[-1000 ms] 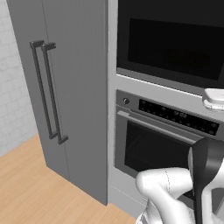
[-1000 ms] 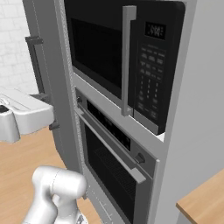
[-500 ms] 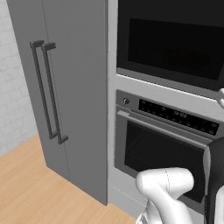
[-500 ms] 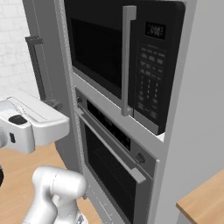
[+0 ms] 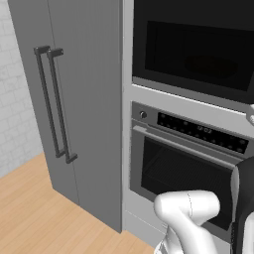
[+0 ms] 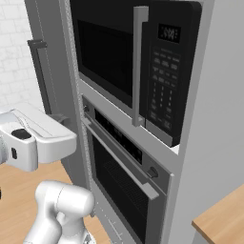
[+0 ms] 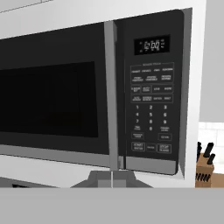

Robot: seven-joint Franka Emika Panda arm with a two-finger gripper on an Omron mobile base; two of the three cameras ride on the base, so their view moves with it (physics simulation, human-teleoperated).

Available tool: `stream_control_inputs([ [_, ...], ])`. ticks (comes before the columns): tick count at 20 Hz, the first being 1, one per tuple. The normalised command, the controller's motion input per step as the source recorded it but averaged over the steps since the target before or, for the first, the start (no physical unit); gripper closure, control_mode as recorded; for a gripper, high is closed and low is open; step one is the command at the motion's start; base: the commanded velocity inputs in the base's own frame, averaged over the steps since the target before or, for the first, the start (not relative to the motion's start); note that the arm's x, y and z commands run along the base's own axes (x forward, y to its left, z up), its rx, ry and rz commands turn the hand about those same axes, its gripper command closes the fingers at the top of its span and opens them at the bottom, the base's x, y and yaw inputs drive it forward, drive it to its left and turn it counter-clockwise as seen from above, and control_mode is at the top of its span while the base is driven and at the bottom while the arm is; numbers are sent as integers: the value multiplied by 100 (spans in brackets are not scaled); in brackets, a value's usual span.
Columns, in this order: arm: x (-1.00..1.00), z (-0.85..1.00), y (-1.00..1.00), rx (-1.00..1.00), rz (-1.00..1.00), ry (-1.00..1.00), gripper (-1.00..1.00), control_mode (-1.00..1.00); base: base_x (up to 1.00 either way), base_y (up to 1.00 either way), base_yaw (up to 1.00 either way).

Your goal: Pick the carrot from the sink and place it in the bowl. Then pick the bowl and place it in the microwave. Then close the microwave door and press the start button.

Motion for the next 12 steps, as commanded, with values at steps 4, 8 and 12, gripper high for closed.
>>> stream_control_inputs([
  [4,3,-4,-13,0,-1,0,100,-100,0,0,0],
  [8,23,-2,-29,0,0,0,100,-100,0,0,0],
  [12,26,-1,-31,0,-2,0,100,-100,0,0,0],
])
